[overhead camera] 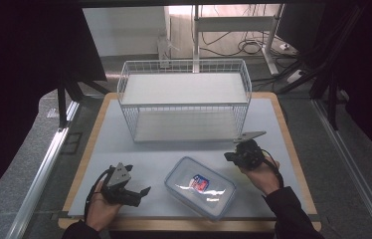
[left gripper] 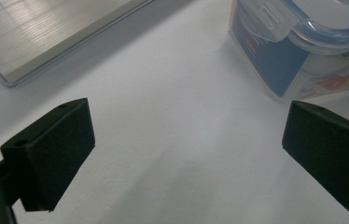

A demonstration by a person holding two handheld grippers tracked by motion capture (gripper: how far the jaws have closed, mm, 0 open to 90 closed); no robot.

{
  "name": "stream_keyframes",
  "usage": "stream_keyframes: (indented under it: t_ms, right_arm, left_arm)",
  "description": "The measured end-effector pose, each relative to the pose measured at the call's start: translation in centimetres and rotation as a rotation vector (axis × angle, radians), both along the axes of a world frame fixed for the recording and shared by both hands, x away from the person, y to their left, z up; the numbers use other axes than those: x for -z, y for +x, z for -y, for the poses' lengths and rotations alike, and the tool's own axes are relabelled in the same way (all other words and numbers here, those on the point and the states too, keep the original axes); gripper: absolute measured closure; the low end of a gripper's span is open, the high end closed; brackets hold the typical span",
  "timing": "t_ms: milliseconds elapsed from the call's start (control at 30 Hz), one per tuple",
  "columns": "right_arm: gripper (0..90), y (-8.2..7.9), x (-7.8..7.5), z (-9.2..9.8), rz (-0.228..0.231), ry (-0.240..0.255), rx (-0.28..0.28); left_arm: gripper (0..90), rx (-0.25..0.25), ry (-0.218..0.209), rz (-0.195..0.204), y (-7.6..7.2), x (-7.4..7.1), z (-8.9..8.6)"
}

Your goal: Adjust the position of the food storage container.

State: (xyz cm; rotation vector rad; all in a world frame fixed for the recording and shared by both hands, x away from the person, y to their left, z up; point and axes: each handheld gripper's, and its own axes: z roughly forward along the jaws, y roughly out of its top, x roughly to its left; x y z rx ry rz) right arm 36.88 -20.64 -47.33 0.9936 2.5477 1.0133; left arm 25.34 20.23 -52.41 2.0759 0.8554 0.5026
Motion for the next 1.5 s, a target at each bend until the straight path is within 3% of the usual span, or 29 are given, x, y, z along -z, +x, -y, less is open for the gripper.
stream_keyframes:
  t_ms: [333, 500, 567, 700, 800, 900, 1033, 1200, 1300, 1367, 1500]
  right_arm:
    - [90.0, -0.5, -0.1, 3.4, 0.007, 0.014, 0.078]
    - [90.0, -1.4, -0.4, 3.2, 0.033, 0.018, 0.068]
    - [89.9, -2.7, -0.9, 3.3, 0.061, 0.017, 0.068]
    - [89.4, -4.4, -1.1, 4.0, 0.062, 0.045, 0.078]
    - [89.4, -5.9, -0.8, 4.5, 0.042, 0.080, 0.078]
    - [89.2, -7.5, -0.5, 4.6, 0.033, 0.076, 0.067]
    - [89.1, -9.5, -0.1, 4.7, 0.021, 0.088, 0.056]
    - [89.0, -11.6, 0.9, 4.1, -0.030, 0.070, 0.031]
    - [89.0, -12.5, 1.6, 3.9, -0.068, 0.055, 0.034]
    - [89.0, -13.0, 1.9, 3.7, -0.097, 0.059, 0.027]
    - [89.0, -13.0, 1.8, 3.1, -0.110, 0.077, 0.014]
  left_arm:
    - [2.7, 0.000, 0.002, -0.011, 0.0, 0.0, 0.1]
    - [3.3, -0.009, 0.013, -0.021, 0.0, 0.0, 0.4]
    - [3.4, -0.017, 0.016, -0.035, 0.0, 0.0, 0.5]
    - [7.8, -0.030, -0.029, -0.041, 0.1, -0.4, 0.5]
    - [17.3, -0.014, -0.048, -0.045, 0.3, -0.7, 0.6]
    - [29.4, 0.012, -0.089, -0.060, 0.7, -0.9, 0.7]
    - [45.8, 0.043, -0.107, -0.078, 1.6, -1.0, 1.4]
    - [70.6, 0.070, -0.104, -0.111, 2.7, -0.9, 2.6]
    - [80.8, 0.086, -0.057, -0.127, 3.3, -0.6, 3.6]
    - [84.5, 0.096, -0.035, -0.138, 3.6, -0.4, 4.4]
    - [86.5, 0.120, -0.026, -0.158, 3.8, -0.1, 5.6]
